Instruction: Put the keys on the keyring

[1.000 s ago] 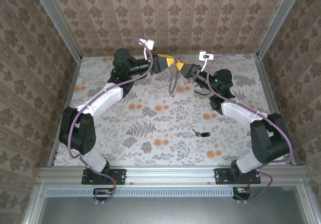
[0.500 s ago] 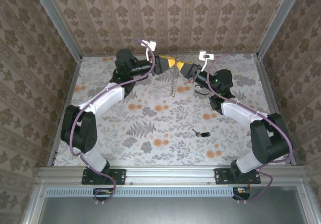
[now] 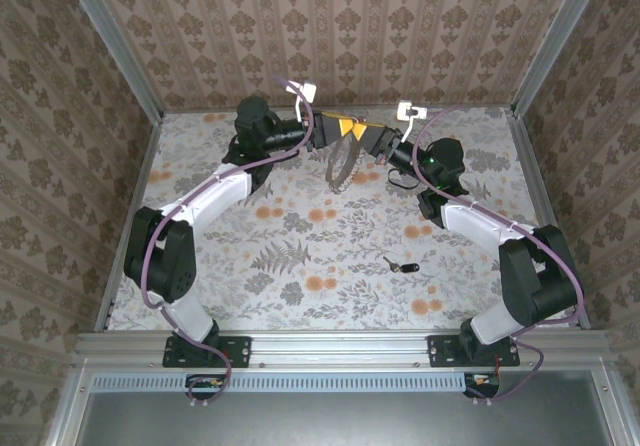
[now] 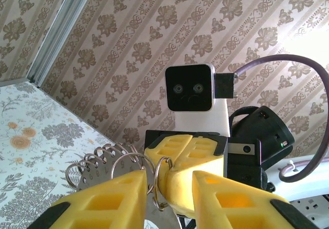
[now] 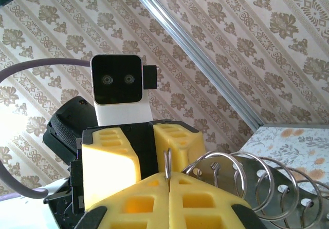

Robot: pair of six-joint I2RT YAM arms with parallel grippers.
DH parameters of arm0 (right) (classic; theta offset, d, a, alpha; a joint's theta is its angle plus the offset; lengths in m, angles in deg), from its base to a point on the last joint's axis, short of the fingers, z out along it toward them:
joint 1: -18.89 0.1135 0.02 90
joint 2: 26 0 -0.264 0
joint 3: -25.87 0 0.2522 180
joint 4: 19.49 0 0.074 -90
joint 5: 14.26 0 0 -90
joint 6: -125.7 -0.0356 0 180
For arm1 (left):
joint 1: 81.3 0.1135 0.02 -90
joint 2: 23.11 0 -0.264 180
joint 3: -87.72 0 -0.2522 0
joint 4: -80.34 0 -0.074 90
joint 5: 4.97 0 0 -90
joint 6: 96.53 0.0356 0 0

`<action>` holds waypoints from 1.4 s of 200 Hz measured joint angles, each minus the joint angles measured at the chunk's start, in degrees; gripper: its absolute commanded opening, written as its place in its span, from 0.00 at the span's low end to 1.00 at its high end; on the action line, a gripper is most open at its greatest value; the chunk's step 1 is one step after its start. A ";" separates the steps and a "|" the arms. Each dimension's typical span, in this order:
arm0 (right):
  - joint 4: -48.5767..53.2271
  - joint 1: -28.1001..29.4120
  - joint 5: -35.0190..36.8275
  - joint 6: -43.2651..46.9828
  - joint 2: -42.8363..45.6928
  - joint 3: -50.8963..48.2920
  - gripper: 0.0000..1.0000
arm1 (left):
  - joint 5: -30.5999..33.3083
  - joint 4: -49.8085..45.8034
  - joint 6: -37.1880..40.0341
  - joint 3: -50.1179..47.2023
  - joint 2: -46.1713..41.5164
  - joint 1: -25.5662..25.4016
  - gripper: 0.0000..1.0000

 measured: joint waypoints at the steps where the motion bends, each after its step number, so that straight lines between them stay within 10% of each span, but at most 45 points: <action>1: 0.00 0.00 0.00 0.00 0.00 0.00 0.00 | 0.00 -0.02 0.00 0.00 0.00 0.00 0.28; 177: 0.07 -0.02 -0.20 0.02 0.00 0.00 0.00 | -0.11 -1.97 3.78 0.39 0.00 0.07 0.00; 214: 2.89 -0.70 -0.02 0.52 0.17 0.46 0.49 | 1.14 -7.39 12.39 0.85 -0.68 -0.04 0.00; 280: 15.93 -6.43 3.39 2.67 10.01 -1.84 0.59 | 3.96 -11.93 28.89 -1.11 -3.45 -0.70 0.00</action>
